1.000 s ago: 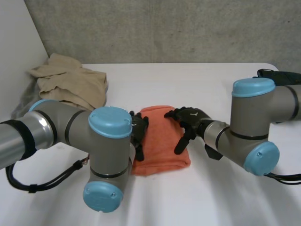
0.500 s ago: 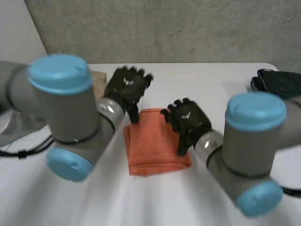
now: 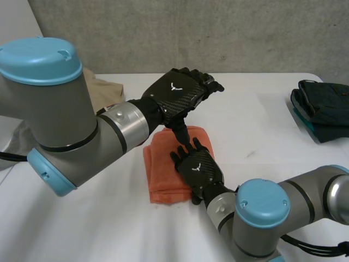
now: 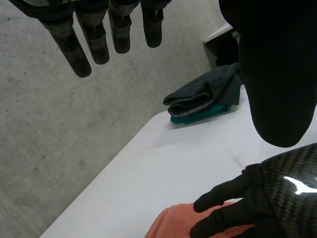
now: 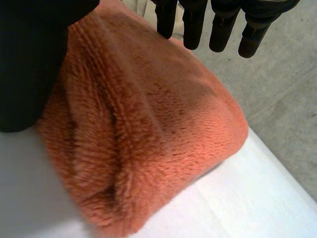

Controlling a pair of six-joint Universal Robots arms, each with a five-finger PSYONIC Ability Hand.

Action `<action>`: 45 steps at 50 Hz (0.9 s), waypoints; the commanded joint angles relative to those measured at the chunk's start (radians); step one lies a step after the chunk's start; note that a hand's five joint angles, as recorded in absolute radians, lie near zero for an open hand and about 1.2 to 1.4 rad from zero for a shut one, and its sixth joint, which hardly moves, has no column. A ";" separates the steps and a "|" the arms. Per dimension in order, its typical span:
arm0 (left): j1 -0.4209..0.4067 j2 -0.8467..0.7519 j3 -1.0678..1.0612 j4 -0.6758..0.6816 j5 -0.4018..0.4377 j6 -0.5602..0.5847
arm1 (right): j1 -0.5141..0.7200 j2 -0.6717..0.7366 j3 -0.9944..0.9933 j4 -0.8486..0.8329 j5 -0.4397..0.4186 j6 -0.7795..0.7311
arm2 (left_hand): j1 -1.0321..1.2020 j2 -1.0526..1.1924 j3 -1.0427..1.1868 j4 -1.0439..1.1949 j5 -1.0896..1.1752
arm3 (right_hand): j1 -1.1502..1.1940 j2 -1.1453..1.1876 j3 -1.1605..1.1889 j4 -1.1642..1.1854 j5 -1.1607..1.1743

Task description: Fold the laundry.

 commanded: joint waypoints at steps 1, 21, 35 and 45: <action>0.001 -0.002 0.000 0.001 -0.001 -0.001 | -0.007 0.003 -0.023 -0.049 0.001 -0.034 | -0.017 -0.035 -0.035 -0.029 -0.048 | 0.030 0.030 0.037 0.039 0.027; 0.019 0.005 0.014 0.007 -0.004 -0.005 | -0.113 -0.029 -0.198 -0.055 -0.025 0.018 | -0.017 -0.035 -0.035 -0.029 -0.048 | 1.183 1.183 1.190 1.191 1.180; 0.063 0.053 0.089 0.057 -0.006 -0.129 | -0.444 -0.080 -0.433 -0.170 -0.105 0.163 | -0.017 -0.035 -0.035 -0.029 -0.048 | 1.183 1.183 1.190 1.191 1.180; 0.059 0.059 0.076 0.073 -0.007 -0.136 | -0.752 0.028 -0.547 -0.339 -0.125 0.294 | -0.017 -0.035 -0.035 -0.029 -0.048 | 1.183 1.183 1.190 1.191 1.180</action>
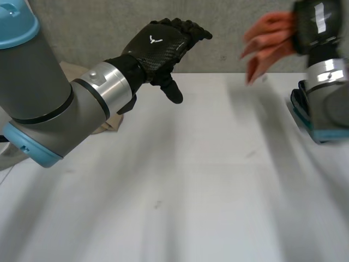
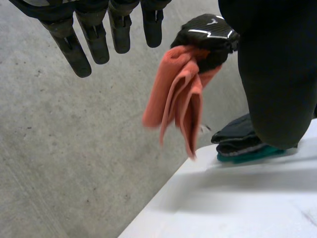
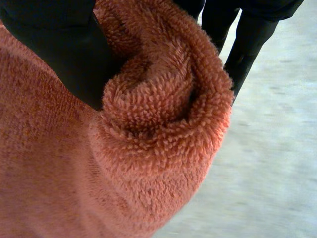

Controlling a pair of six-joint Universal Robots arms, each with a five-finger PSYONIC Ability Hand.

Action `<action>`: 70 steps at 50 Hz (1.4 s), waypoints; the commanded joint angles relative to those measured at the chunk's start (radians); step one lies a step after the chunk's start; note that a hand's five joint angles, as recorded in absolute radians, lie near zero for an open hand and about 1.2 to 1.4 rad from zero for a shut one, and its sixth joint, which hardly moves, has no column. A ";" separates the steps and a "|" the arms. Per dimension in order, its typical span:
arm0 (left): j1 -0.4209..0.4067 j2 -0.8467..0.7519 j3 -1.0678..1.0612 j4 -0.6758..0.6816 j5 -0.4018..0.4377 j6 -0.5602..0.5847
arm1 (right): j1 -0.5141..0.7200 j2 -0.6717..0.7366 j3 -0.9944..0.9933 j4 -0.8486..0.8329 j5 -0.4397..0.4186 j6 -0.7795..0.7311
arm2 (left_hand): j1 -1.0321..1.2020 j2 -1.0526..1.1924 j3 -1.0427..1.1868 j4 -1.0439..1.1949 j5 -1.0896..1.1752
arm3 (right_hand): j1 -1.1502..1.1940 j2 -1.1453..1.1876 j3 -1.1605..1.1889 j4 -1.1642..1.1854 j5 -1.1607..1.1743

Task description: Fold the laundry.

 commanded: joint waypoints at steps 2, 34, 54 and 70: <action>-0.006 -0.007 -0.017 0.006 0.001 -0.001 | -0.246 0.148 -0.093 -0.091 -0.031 0.074 | -0.016 -0.035 -0.035 -0.029 -0.048 | 0.394 0.258 0.231 0.200 0.309; -0.032 -0.033 -0.045 0.006 0.000 0.005 | -0.525 0.236 -0.132 -0.123 -0.435 0.380 | -0.016 -0.035 -0.035 -0.029 -0.048 | 0.394 0.258 0.231 0.200 0.309; -0.049 -0.040 -0.068 0.004 -0.002 0.000 | -0.530 0.432 0.031 -0.436 -0.521 0.413 | -0.016 -0.034 -0.034 -0.028 -0.047 | 0.394 0.258 0.231 0.200 0.309; -0.070 -0.033 -0.072 0.001 0.000 0.002 | -0.646 0.117 0.119 0.028 -0.569 0.299 | -0.016 -0.035 -0.035 -0.029 -0.048 | -0.828 -0.964 -0.991 -1.022 -0.912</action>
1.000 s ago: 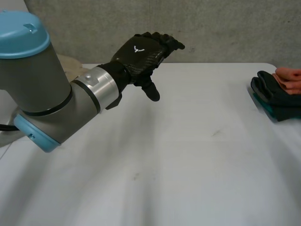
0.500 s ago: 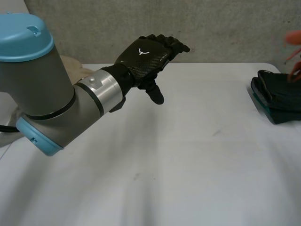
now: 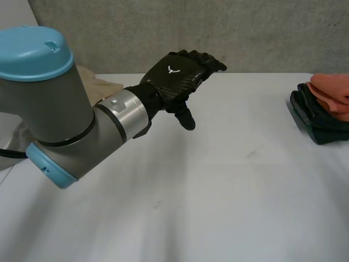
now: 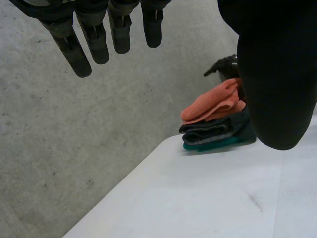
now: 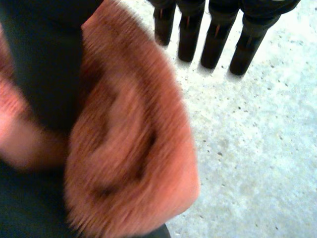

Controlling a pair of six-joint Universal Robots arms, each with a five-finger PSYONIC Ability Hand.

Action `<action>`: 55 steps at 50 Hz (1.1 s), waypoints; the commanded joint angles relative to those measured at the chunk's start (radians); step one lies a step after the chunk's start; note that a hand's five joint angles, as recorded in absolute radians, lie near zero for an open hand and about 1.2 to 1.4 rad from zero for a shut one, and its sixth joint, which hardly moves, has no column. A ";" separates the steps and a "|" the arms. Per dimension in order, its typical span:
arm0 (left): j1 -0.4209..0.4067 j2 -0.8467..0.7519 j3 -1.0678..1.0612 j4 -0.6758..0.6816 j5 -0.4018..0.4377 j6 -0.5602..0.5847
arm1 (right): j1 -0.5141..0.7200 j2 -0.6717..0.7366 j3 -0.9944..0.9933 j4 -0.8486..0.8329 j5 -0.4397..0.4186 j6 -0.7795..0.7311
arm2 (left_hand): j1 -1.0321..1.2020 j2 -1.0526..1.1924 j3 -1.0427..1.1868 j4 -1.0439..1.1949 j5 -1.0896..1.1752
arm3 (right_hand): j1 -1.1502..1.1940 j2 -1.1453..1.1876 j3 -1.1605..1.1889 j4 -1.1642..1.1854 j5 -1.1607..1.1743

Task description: Fold the laundry.

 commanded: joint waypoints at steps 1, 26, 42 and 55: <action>-0.008 0.011 -0.010 0.000 0.000 0.000 | -0.067 -0.201 -0.005 0.370 -0.007 -0.093 | -0.016 -0.035 -0.035 -0.029 -0.048 | -0.105 -0.149 -0.177 -0.176 -0.154; 0.263 0.015 0.168 0.106 -0.287 0.099 | 0.372 -0.618 0.014 0.555 0.404 -0.808 | 0.008 -0.011 -0.011 -0.005 -0.024 | -0.105 -0.149 -0.177 -0.176 -0.154; 0.549 -0.573 0.397 0.124 -0.037 0.666 | 0.729 -0.618 0.390 0.553 0.412 -0.840 | -0.007 -0.025 -0.025 -0.020 -0.038 | -0.105 -0.149 -0.177 -0.176 -0.154; 0.506 -0.790 0.639 0.204 -0.058 0.651 | 0.707 -0.620 0.536 0.553 0.412 -0.842 | 1.205 1.187 1.187 1.193 1.174 | -0.105 -0.149 -0.177 -0.176 -0.154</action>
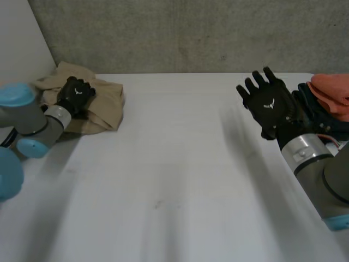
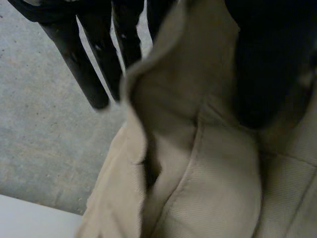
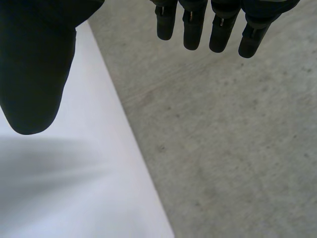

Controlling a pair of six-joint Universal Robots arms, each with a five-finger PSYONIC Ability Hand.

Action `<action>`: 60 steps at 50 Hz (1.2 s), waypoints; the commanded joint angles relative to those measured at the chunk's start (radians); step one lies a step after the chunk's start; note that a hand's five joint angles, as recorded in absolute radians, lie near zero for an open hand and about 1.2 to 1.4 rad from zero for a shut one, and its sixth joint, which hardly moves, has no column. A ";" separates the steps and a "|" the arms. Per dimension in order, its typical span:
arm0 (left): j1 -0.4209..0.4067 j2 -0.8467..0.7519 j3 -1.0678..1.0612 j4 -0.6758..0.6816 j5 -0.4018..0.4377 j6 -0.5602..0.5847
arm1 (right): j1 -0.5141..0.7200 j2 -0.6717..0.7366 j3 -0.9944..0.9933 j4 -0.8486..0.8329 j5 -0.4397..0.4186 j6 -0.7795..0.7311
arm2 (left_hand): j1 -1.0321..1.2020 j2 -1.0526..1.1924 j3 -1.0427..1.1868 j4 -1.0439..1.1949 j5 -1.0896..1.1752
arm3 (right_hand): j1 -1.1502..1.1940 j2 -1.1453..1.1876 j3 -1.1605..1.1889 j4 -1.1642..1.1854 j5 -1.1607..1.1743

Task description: Fold the laundry.

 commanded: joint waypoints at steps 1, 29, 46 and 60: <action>-0.074 0.012 0.022 0.075 -0.080 -0.029 | -0.014 -0.005 0.055 -0.001 -0.002 -0.002 | 0.615 0.676 0.702 0.696 0.699 | -0.049 -0.043 -0.035 -0.031 -0.041; -0.580 0.675 -0.599 0.289 -0.175 -0.797 | -0.106 -0.158 0.055 0.030 0.115 0.189 | 0.615 0.676 0.702 0.696 0.699 | -0.049 -0.043 -0.035 -0.031 -0.041; -0.371 0.606 -0.610 0.094 -0.255 -0.430 | -0.109 -0.148 0.059 0.128 0.101 0.195 | -0.527 -0.465 -0.440 -0.446 -0.443 | -0.049 -0.043 -0.035 -0.031 -0.041; -0.110 0.321 -0.502 0.089 -0.243 -0.099 | 0.000 -0.125 0.078 0.193 0.078 0.183 | -0.246 -0.184 -0.158 -0.165 -0.161 | -0.049 -0.043 -0.035 -0.031 -0.041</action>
